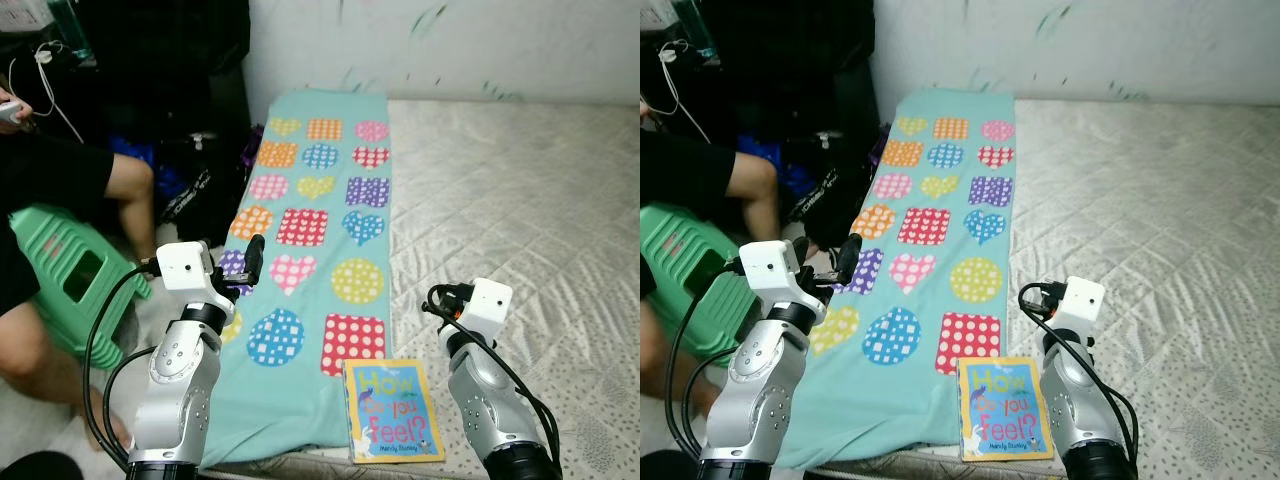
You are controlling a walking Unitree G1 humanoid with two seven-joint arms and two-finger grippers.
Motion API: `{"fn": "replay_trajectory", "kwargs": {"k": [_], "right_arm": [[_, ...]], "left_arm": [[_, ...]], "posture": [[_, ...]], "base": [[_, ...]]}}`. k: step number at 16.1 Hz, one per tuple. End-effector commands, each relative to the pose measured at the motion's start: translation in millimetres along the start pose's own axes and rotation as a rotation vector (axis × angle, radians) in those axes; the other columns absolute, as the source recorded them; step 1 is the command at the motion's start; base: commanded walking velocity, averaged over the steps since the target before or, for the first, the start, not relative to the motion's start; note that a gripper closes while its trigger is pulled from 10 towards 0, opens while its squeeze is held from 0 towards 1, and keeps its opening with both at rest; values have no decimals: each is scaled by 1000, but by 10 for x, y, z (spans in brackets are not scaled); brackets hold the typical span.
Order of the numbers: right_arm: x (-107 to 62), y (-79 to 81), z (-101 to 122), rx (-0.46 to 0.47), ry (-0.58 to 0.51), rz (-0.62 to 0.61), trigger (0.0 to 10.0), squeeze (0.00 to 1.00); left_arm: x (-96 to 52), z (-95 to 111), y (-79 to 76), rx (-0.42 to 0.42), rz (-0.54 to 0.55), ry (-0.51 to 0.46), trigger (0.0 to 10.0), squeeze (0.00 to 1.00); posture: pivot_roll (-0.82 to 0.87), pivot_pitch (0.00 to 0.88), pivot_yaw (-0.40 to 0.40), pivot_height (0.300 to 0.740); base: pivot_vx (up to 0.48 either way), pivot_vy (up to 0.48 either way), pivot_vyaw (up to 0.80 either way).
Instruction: Clean up the room
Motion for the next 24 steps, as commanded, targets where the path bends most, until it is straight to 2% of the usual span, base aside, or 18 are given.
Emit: {"fn": "replay_trajectory", "kwargs": {"k": [1, 2, 4, 6, 8, 9, 11, 12, 14, 15, 20, 24], "right_arm": [[92, 261, 1297, -206, -424, 32, 10000, 0], [88, 259, 1324, -210, -436, 37, 10000, 0], [13, 303, 1483, -191, -551, 83, 10000, 0], [-1, 335, 1497, -197, -572, 97, 10000, 0], [-47, 428, 1209, -230, -547, 205, 10000, 0], [-72, 430, 1033, -282, -511, 236, 10000, 0], [-129, 391, 881, -336, -499, 258, 10000, 0], [-137, 354, 731, -310, -427, 279, 10000, 0], [-148, 319, 659, -285, -403, 292, 10000, 0], [-140, 292, 587, -271, -374, 287, 10000, 1000], [-140, 316, 450, -279, -344, 283, 10000, 1000], [-114, 225, 404, -290, -327, 224, 10000, 1000]], "left_arm": [[-17, 12, 29, 37, -1, -1, 10000, 0], [-21, 54, 24, 72, -6, -22, 10000, 0], [-4, 212, 17, 142, -2, -93, 10000, 0], [17, 231, 46, 120, 12, -96, 10000, 0], [-26, 89, 153, 92, 47, -49, 10000, 0], [-57, 13, 215, 92, 64, -23, 10000, 0], [-110, -88, 293, 87, 87, 11, 10000, 0], [-169, -174, 370, 76, 116, 42, 10000, 0], [-209, -228, 396, 66, 128, 57, 10000, 0], [-216, -262, 380, 62, 128, 62, 10000, 0], [-195, -336, 326, 51, 114, 71, 10000, 0], [-182, -340, 325, 52, 112, 70, 10000, 0]], "posture": [[-91, 0, 47, 740], [-90, 0, 47, 740], [-82, 0, 44, 740], [-78, 0, 40, 740], [-83, 0, 35, 740], [-85, 0, 30, 740], [-84, 0, 25, 740], [-85, 0, 21, 740], [-84, 0, 16, 740], [-84, 0, 8, 740], [-86, 0, 1, 740], [-91, 0, 5, 740]], "base": [[0, 0, 0], [0, 0, 0], [0, 0, 0], [0, 0, 0], [0, 0, 0], [0, 0, 0], [0, 0, 0], [0, 0, 0], [0, 0, 0], [0, 0, 0], [0, 0, 0], [0, 0, 0]]}}
Point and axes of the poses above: a point about 5 cm out from each wrist's last joint towards the gripper, its own x axis pointing out of the wrist towards the gripper, its own z axis along the axis of the wrist's last joint, y = z × x, the point moved 3 cm from there along x, pointing out of the wrist towards the gripper, and after that the axes turned 10 degrees about -x, right-handed, at the moved point
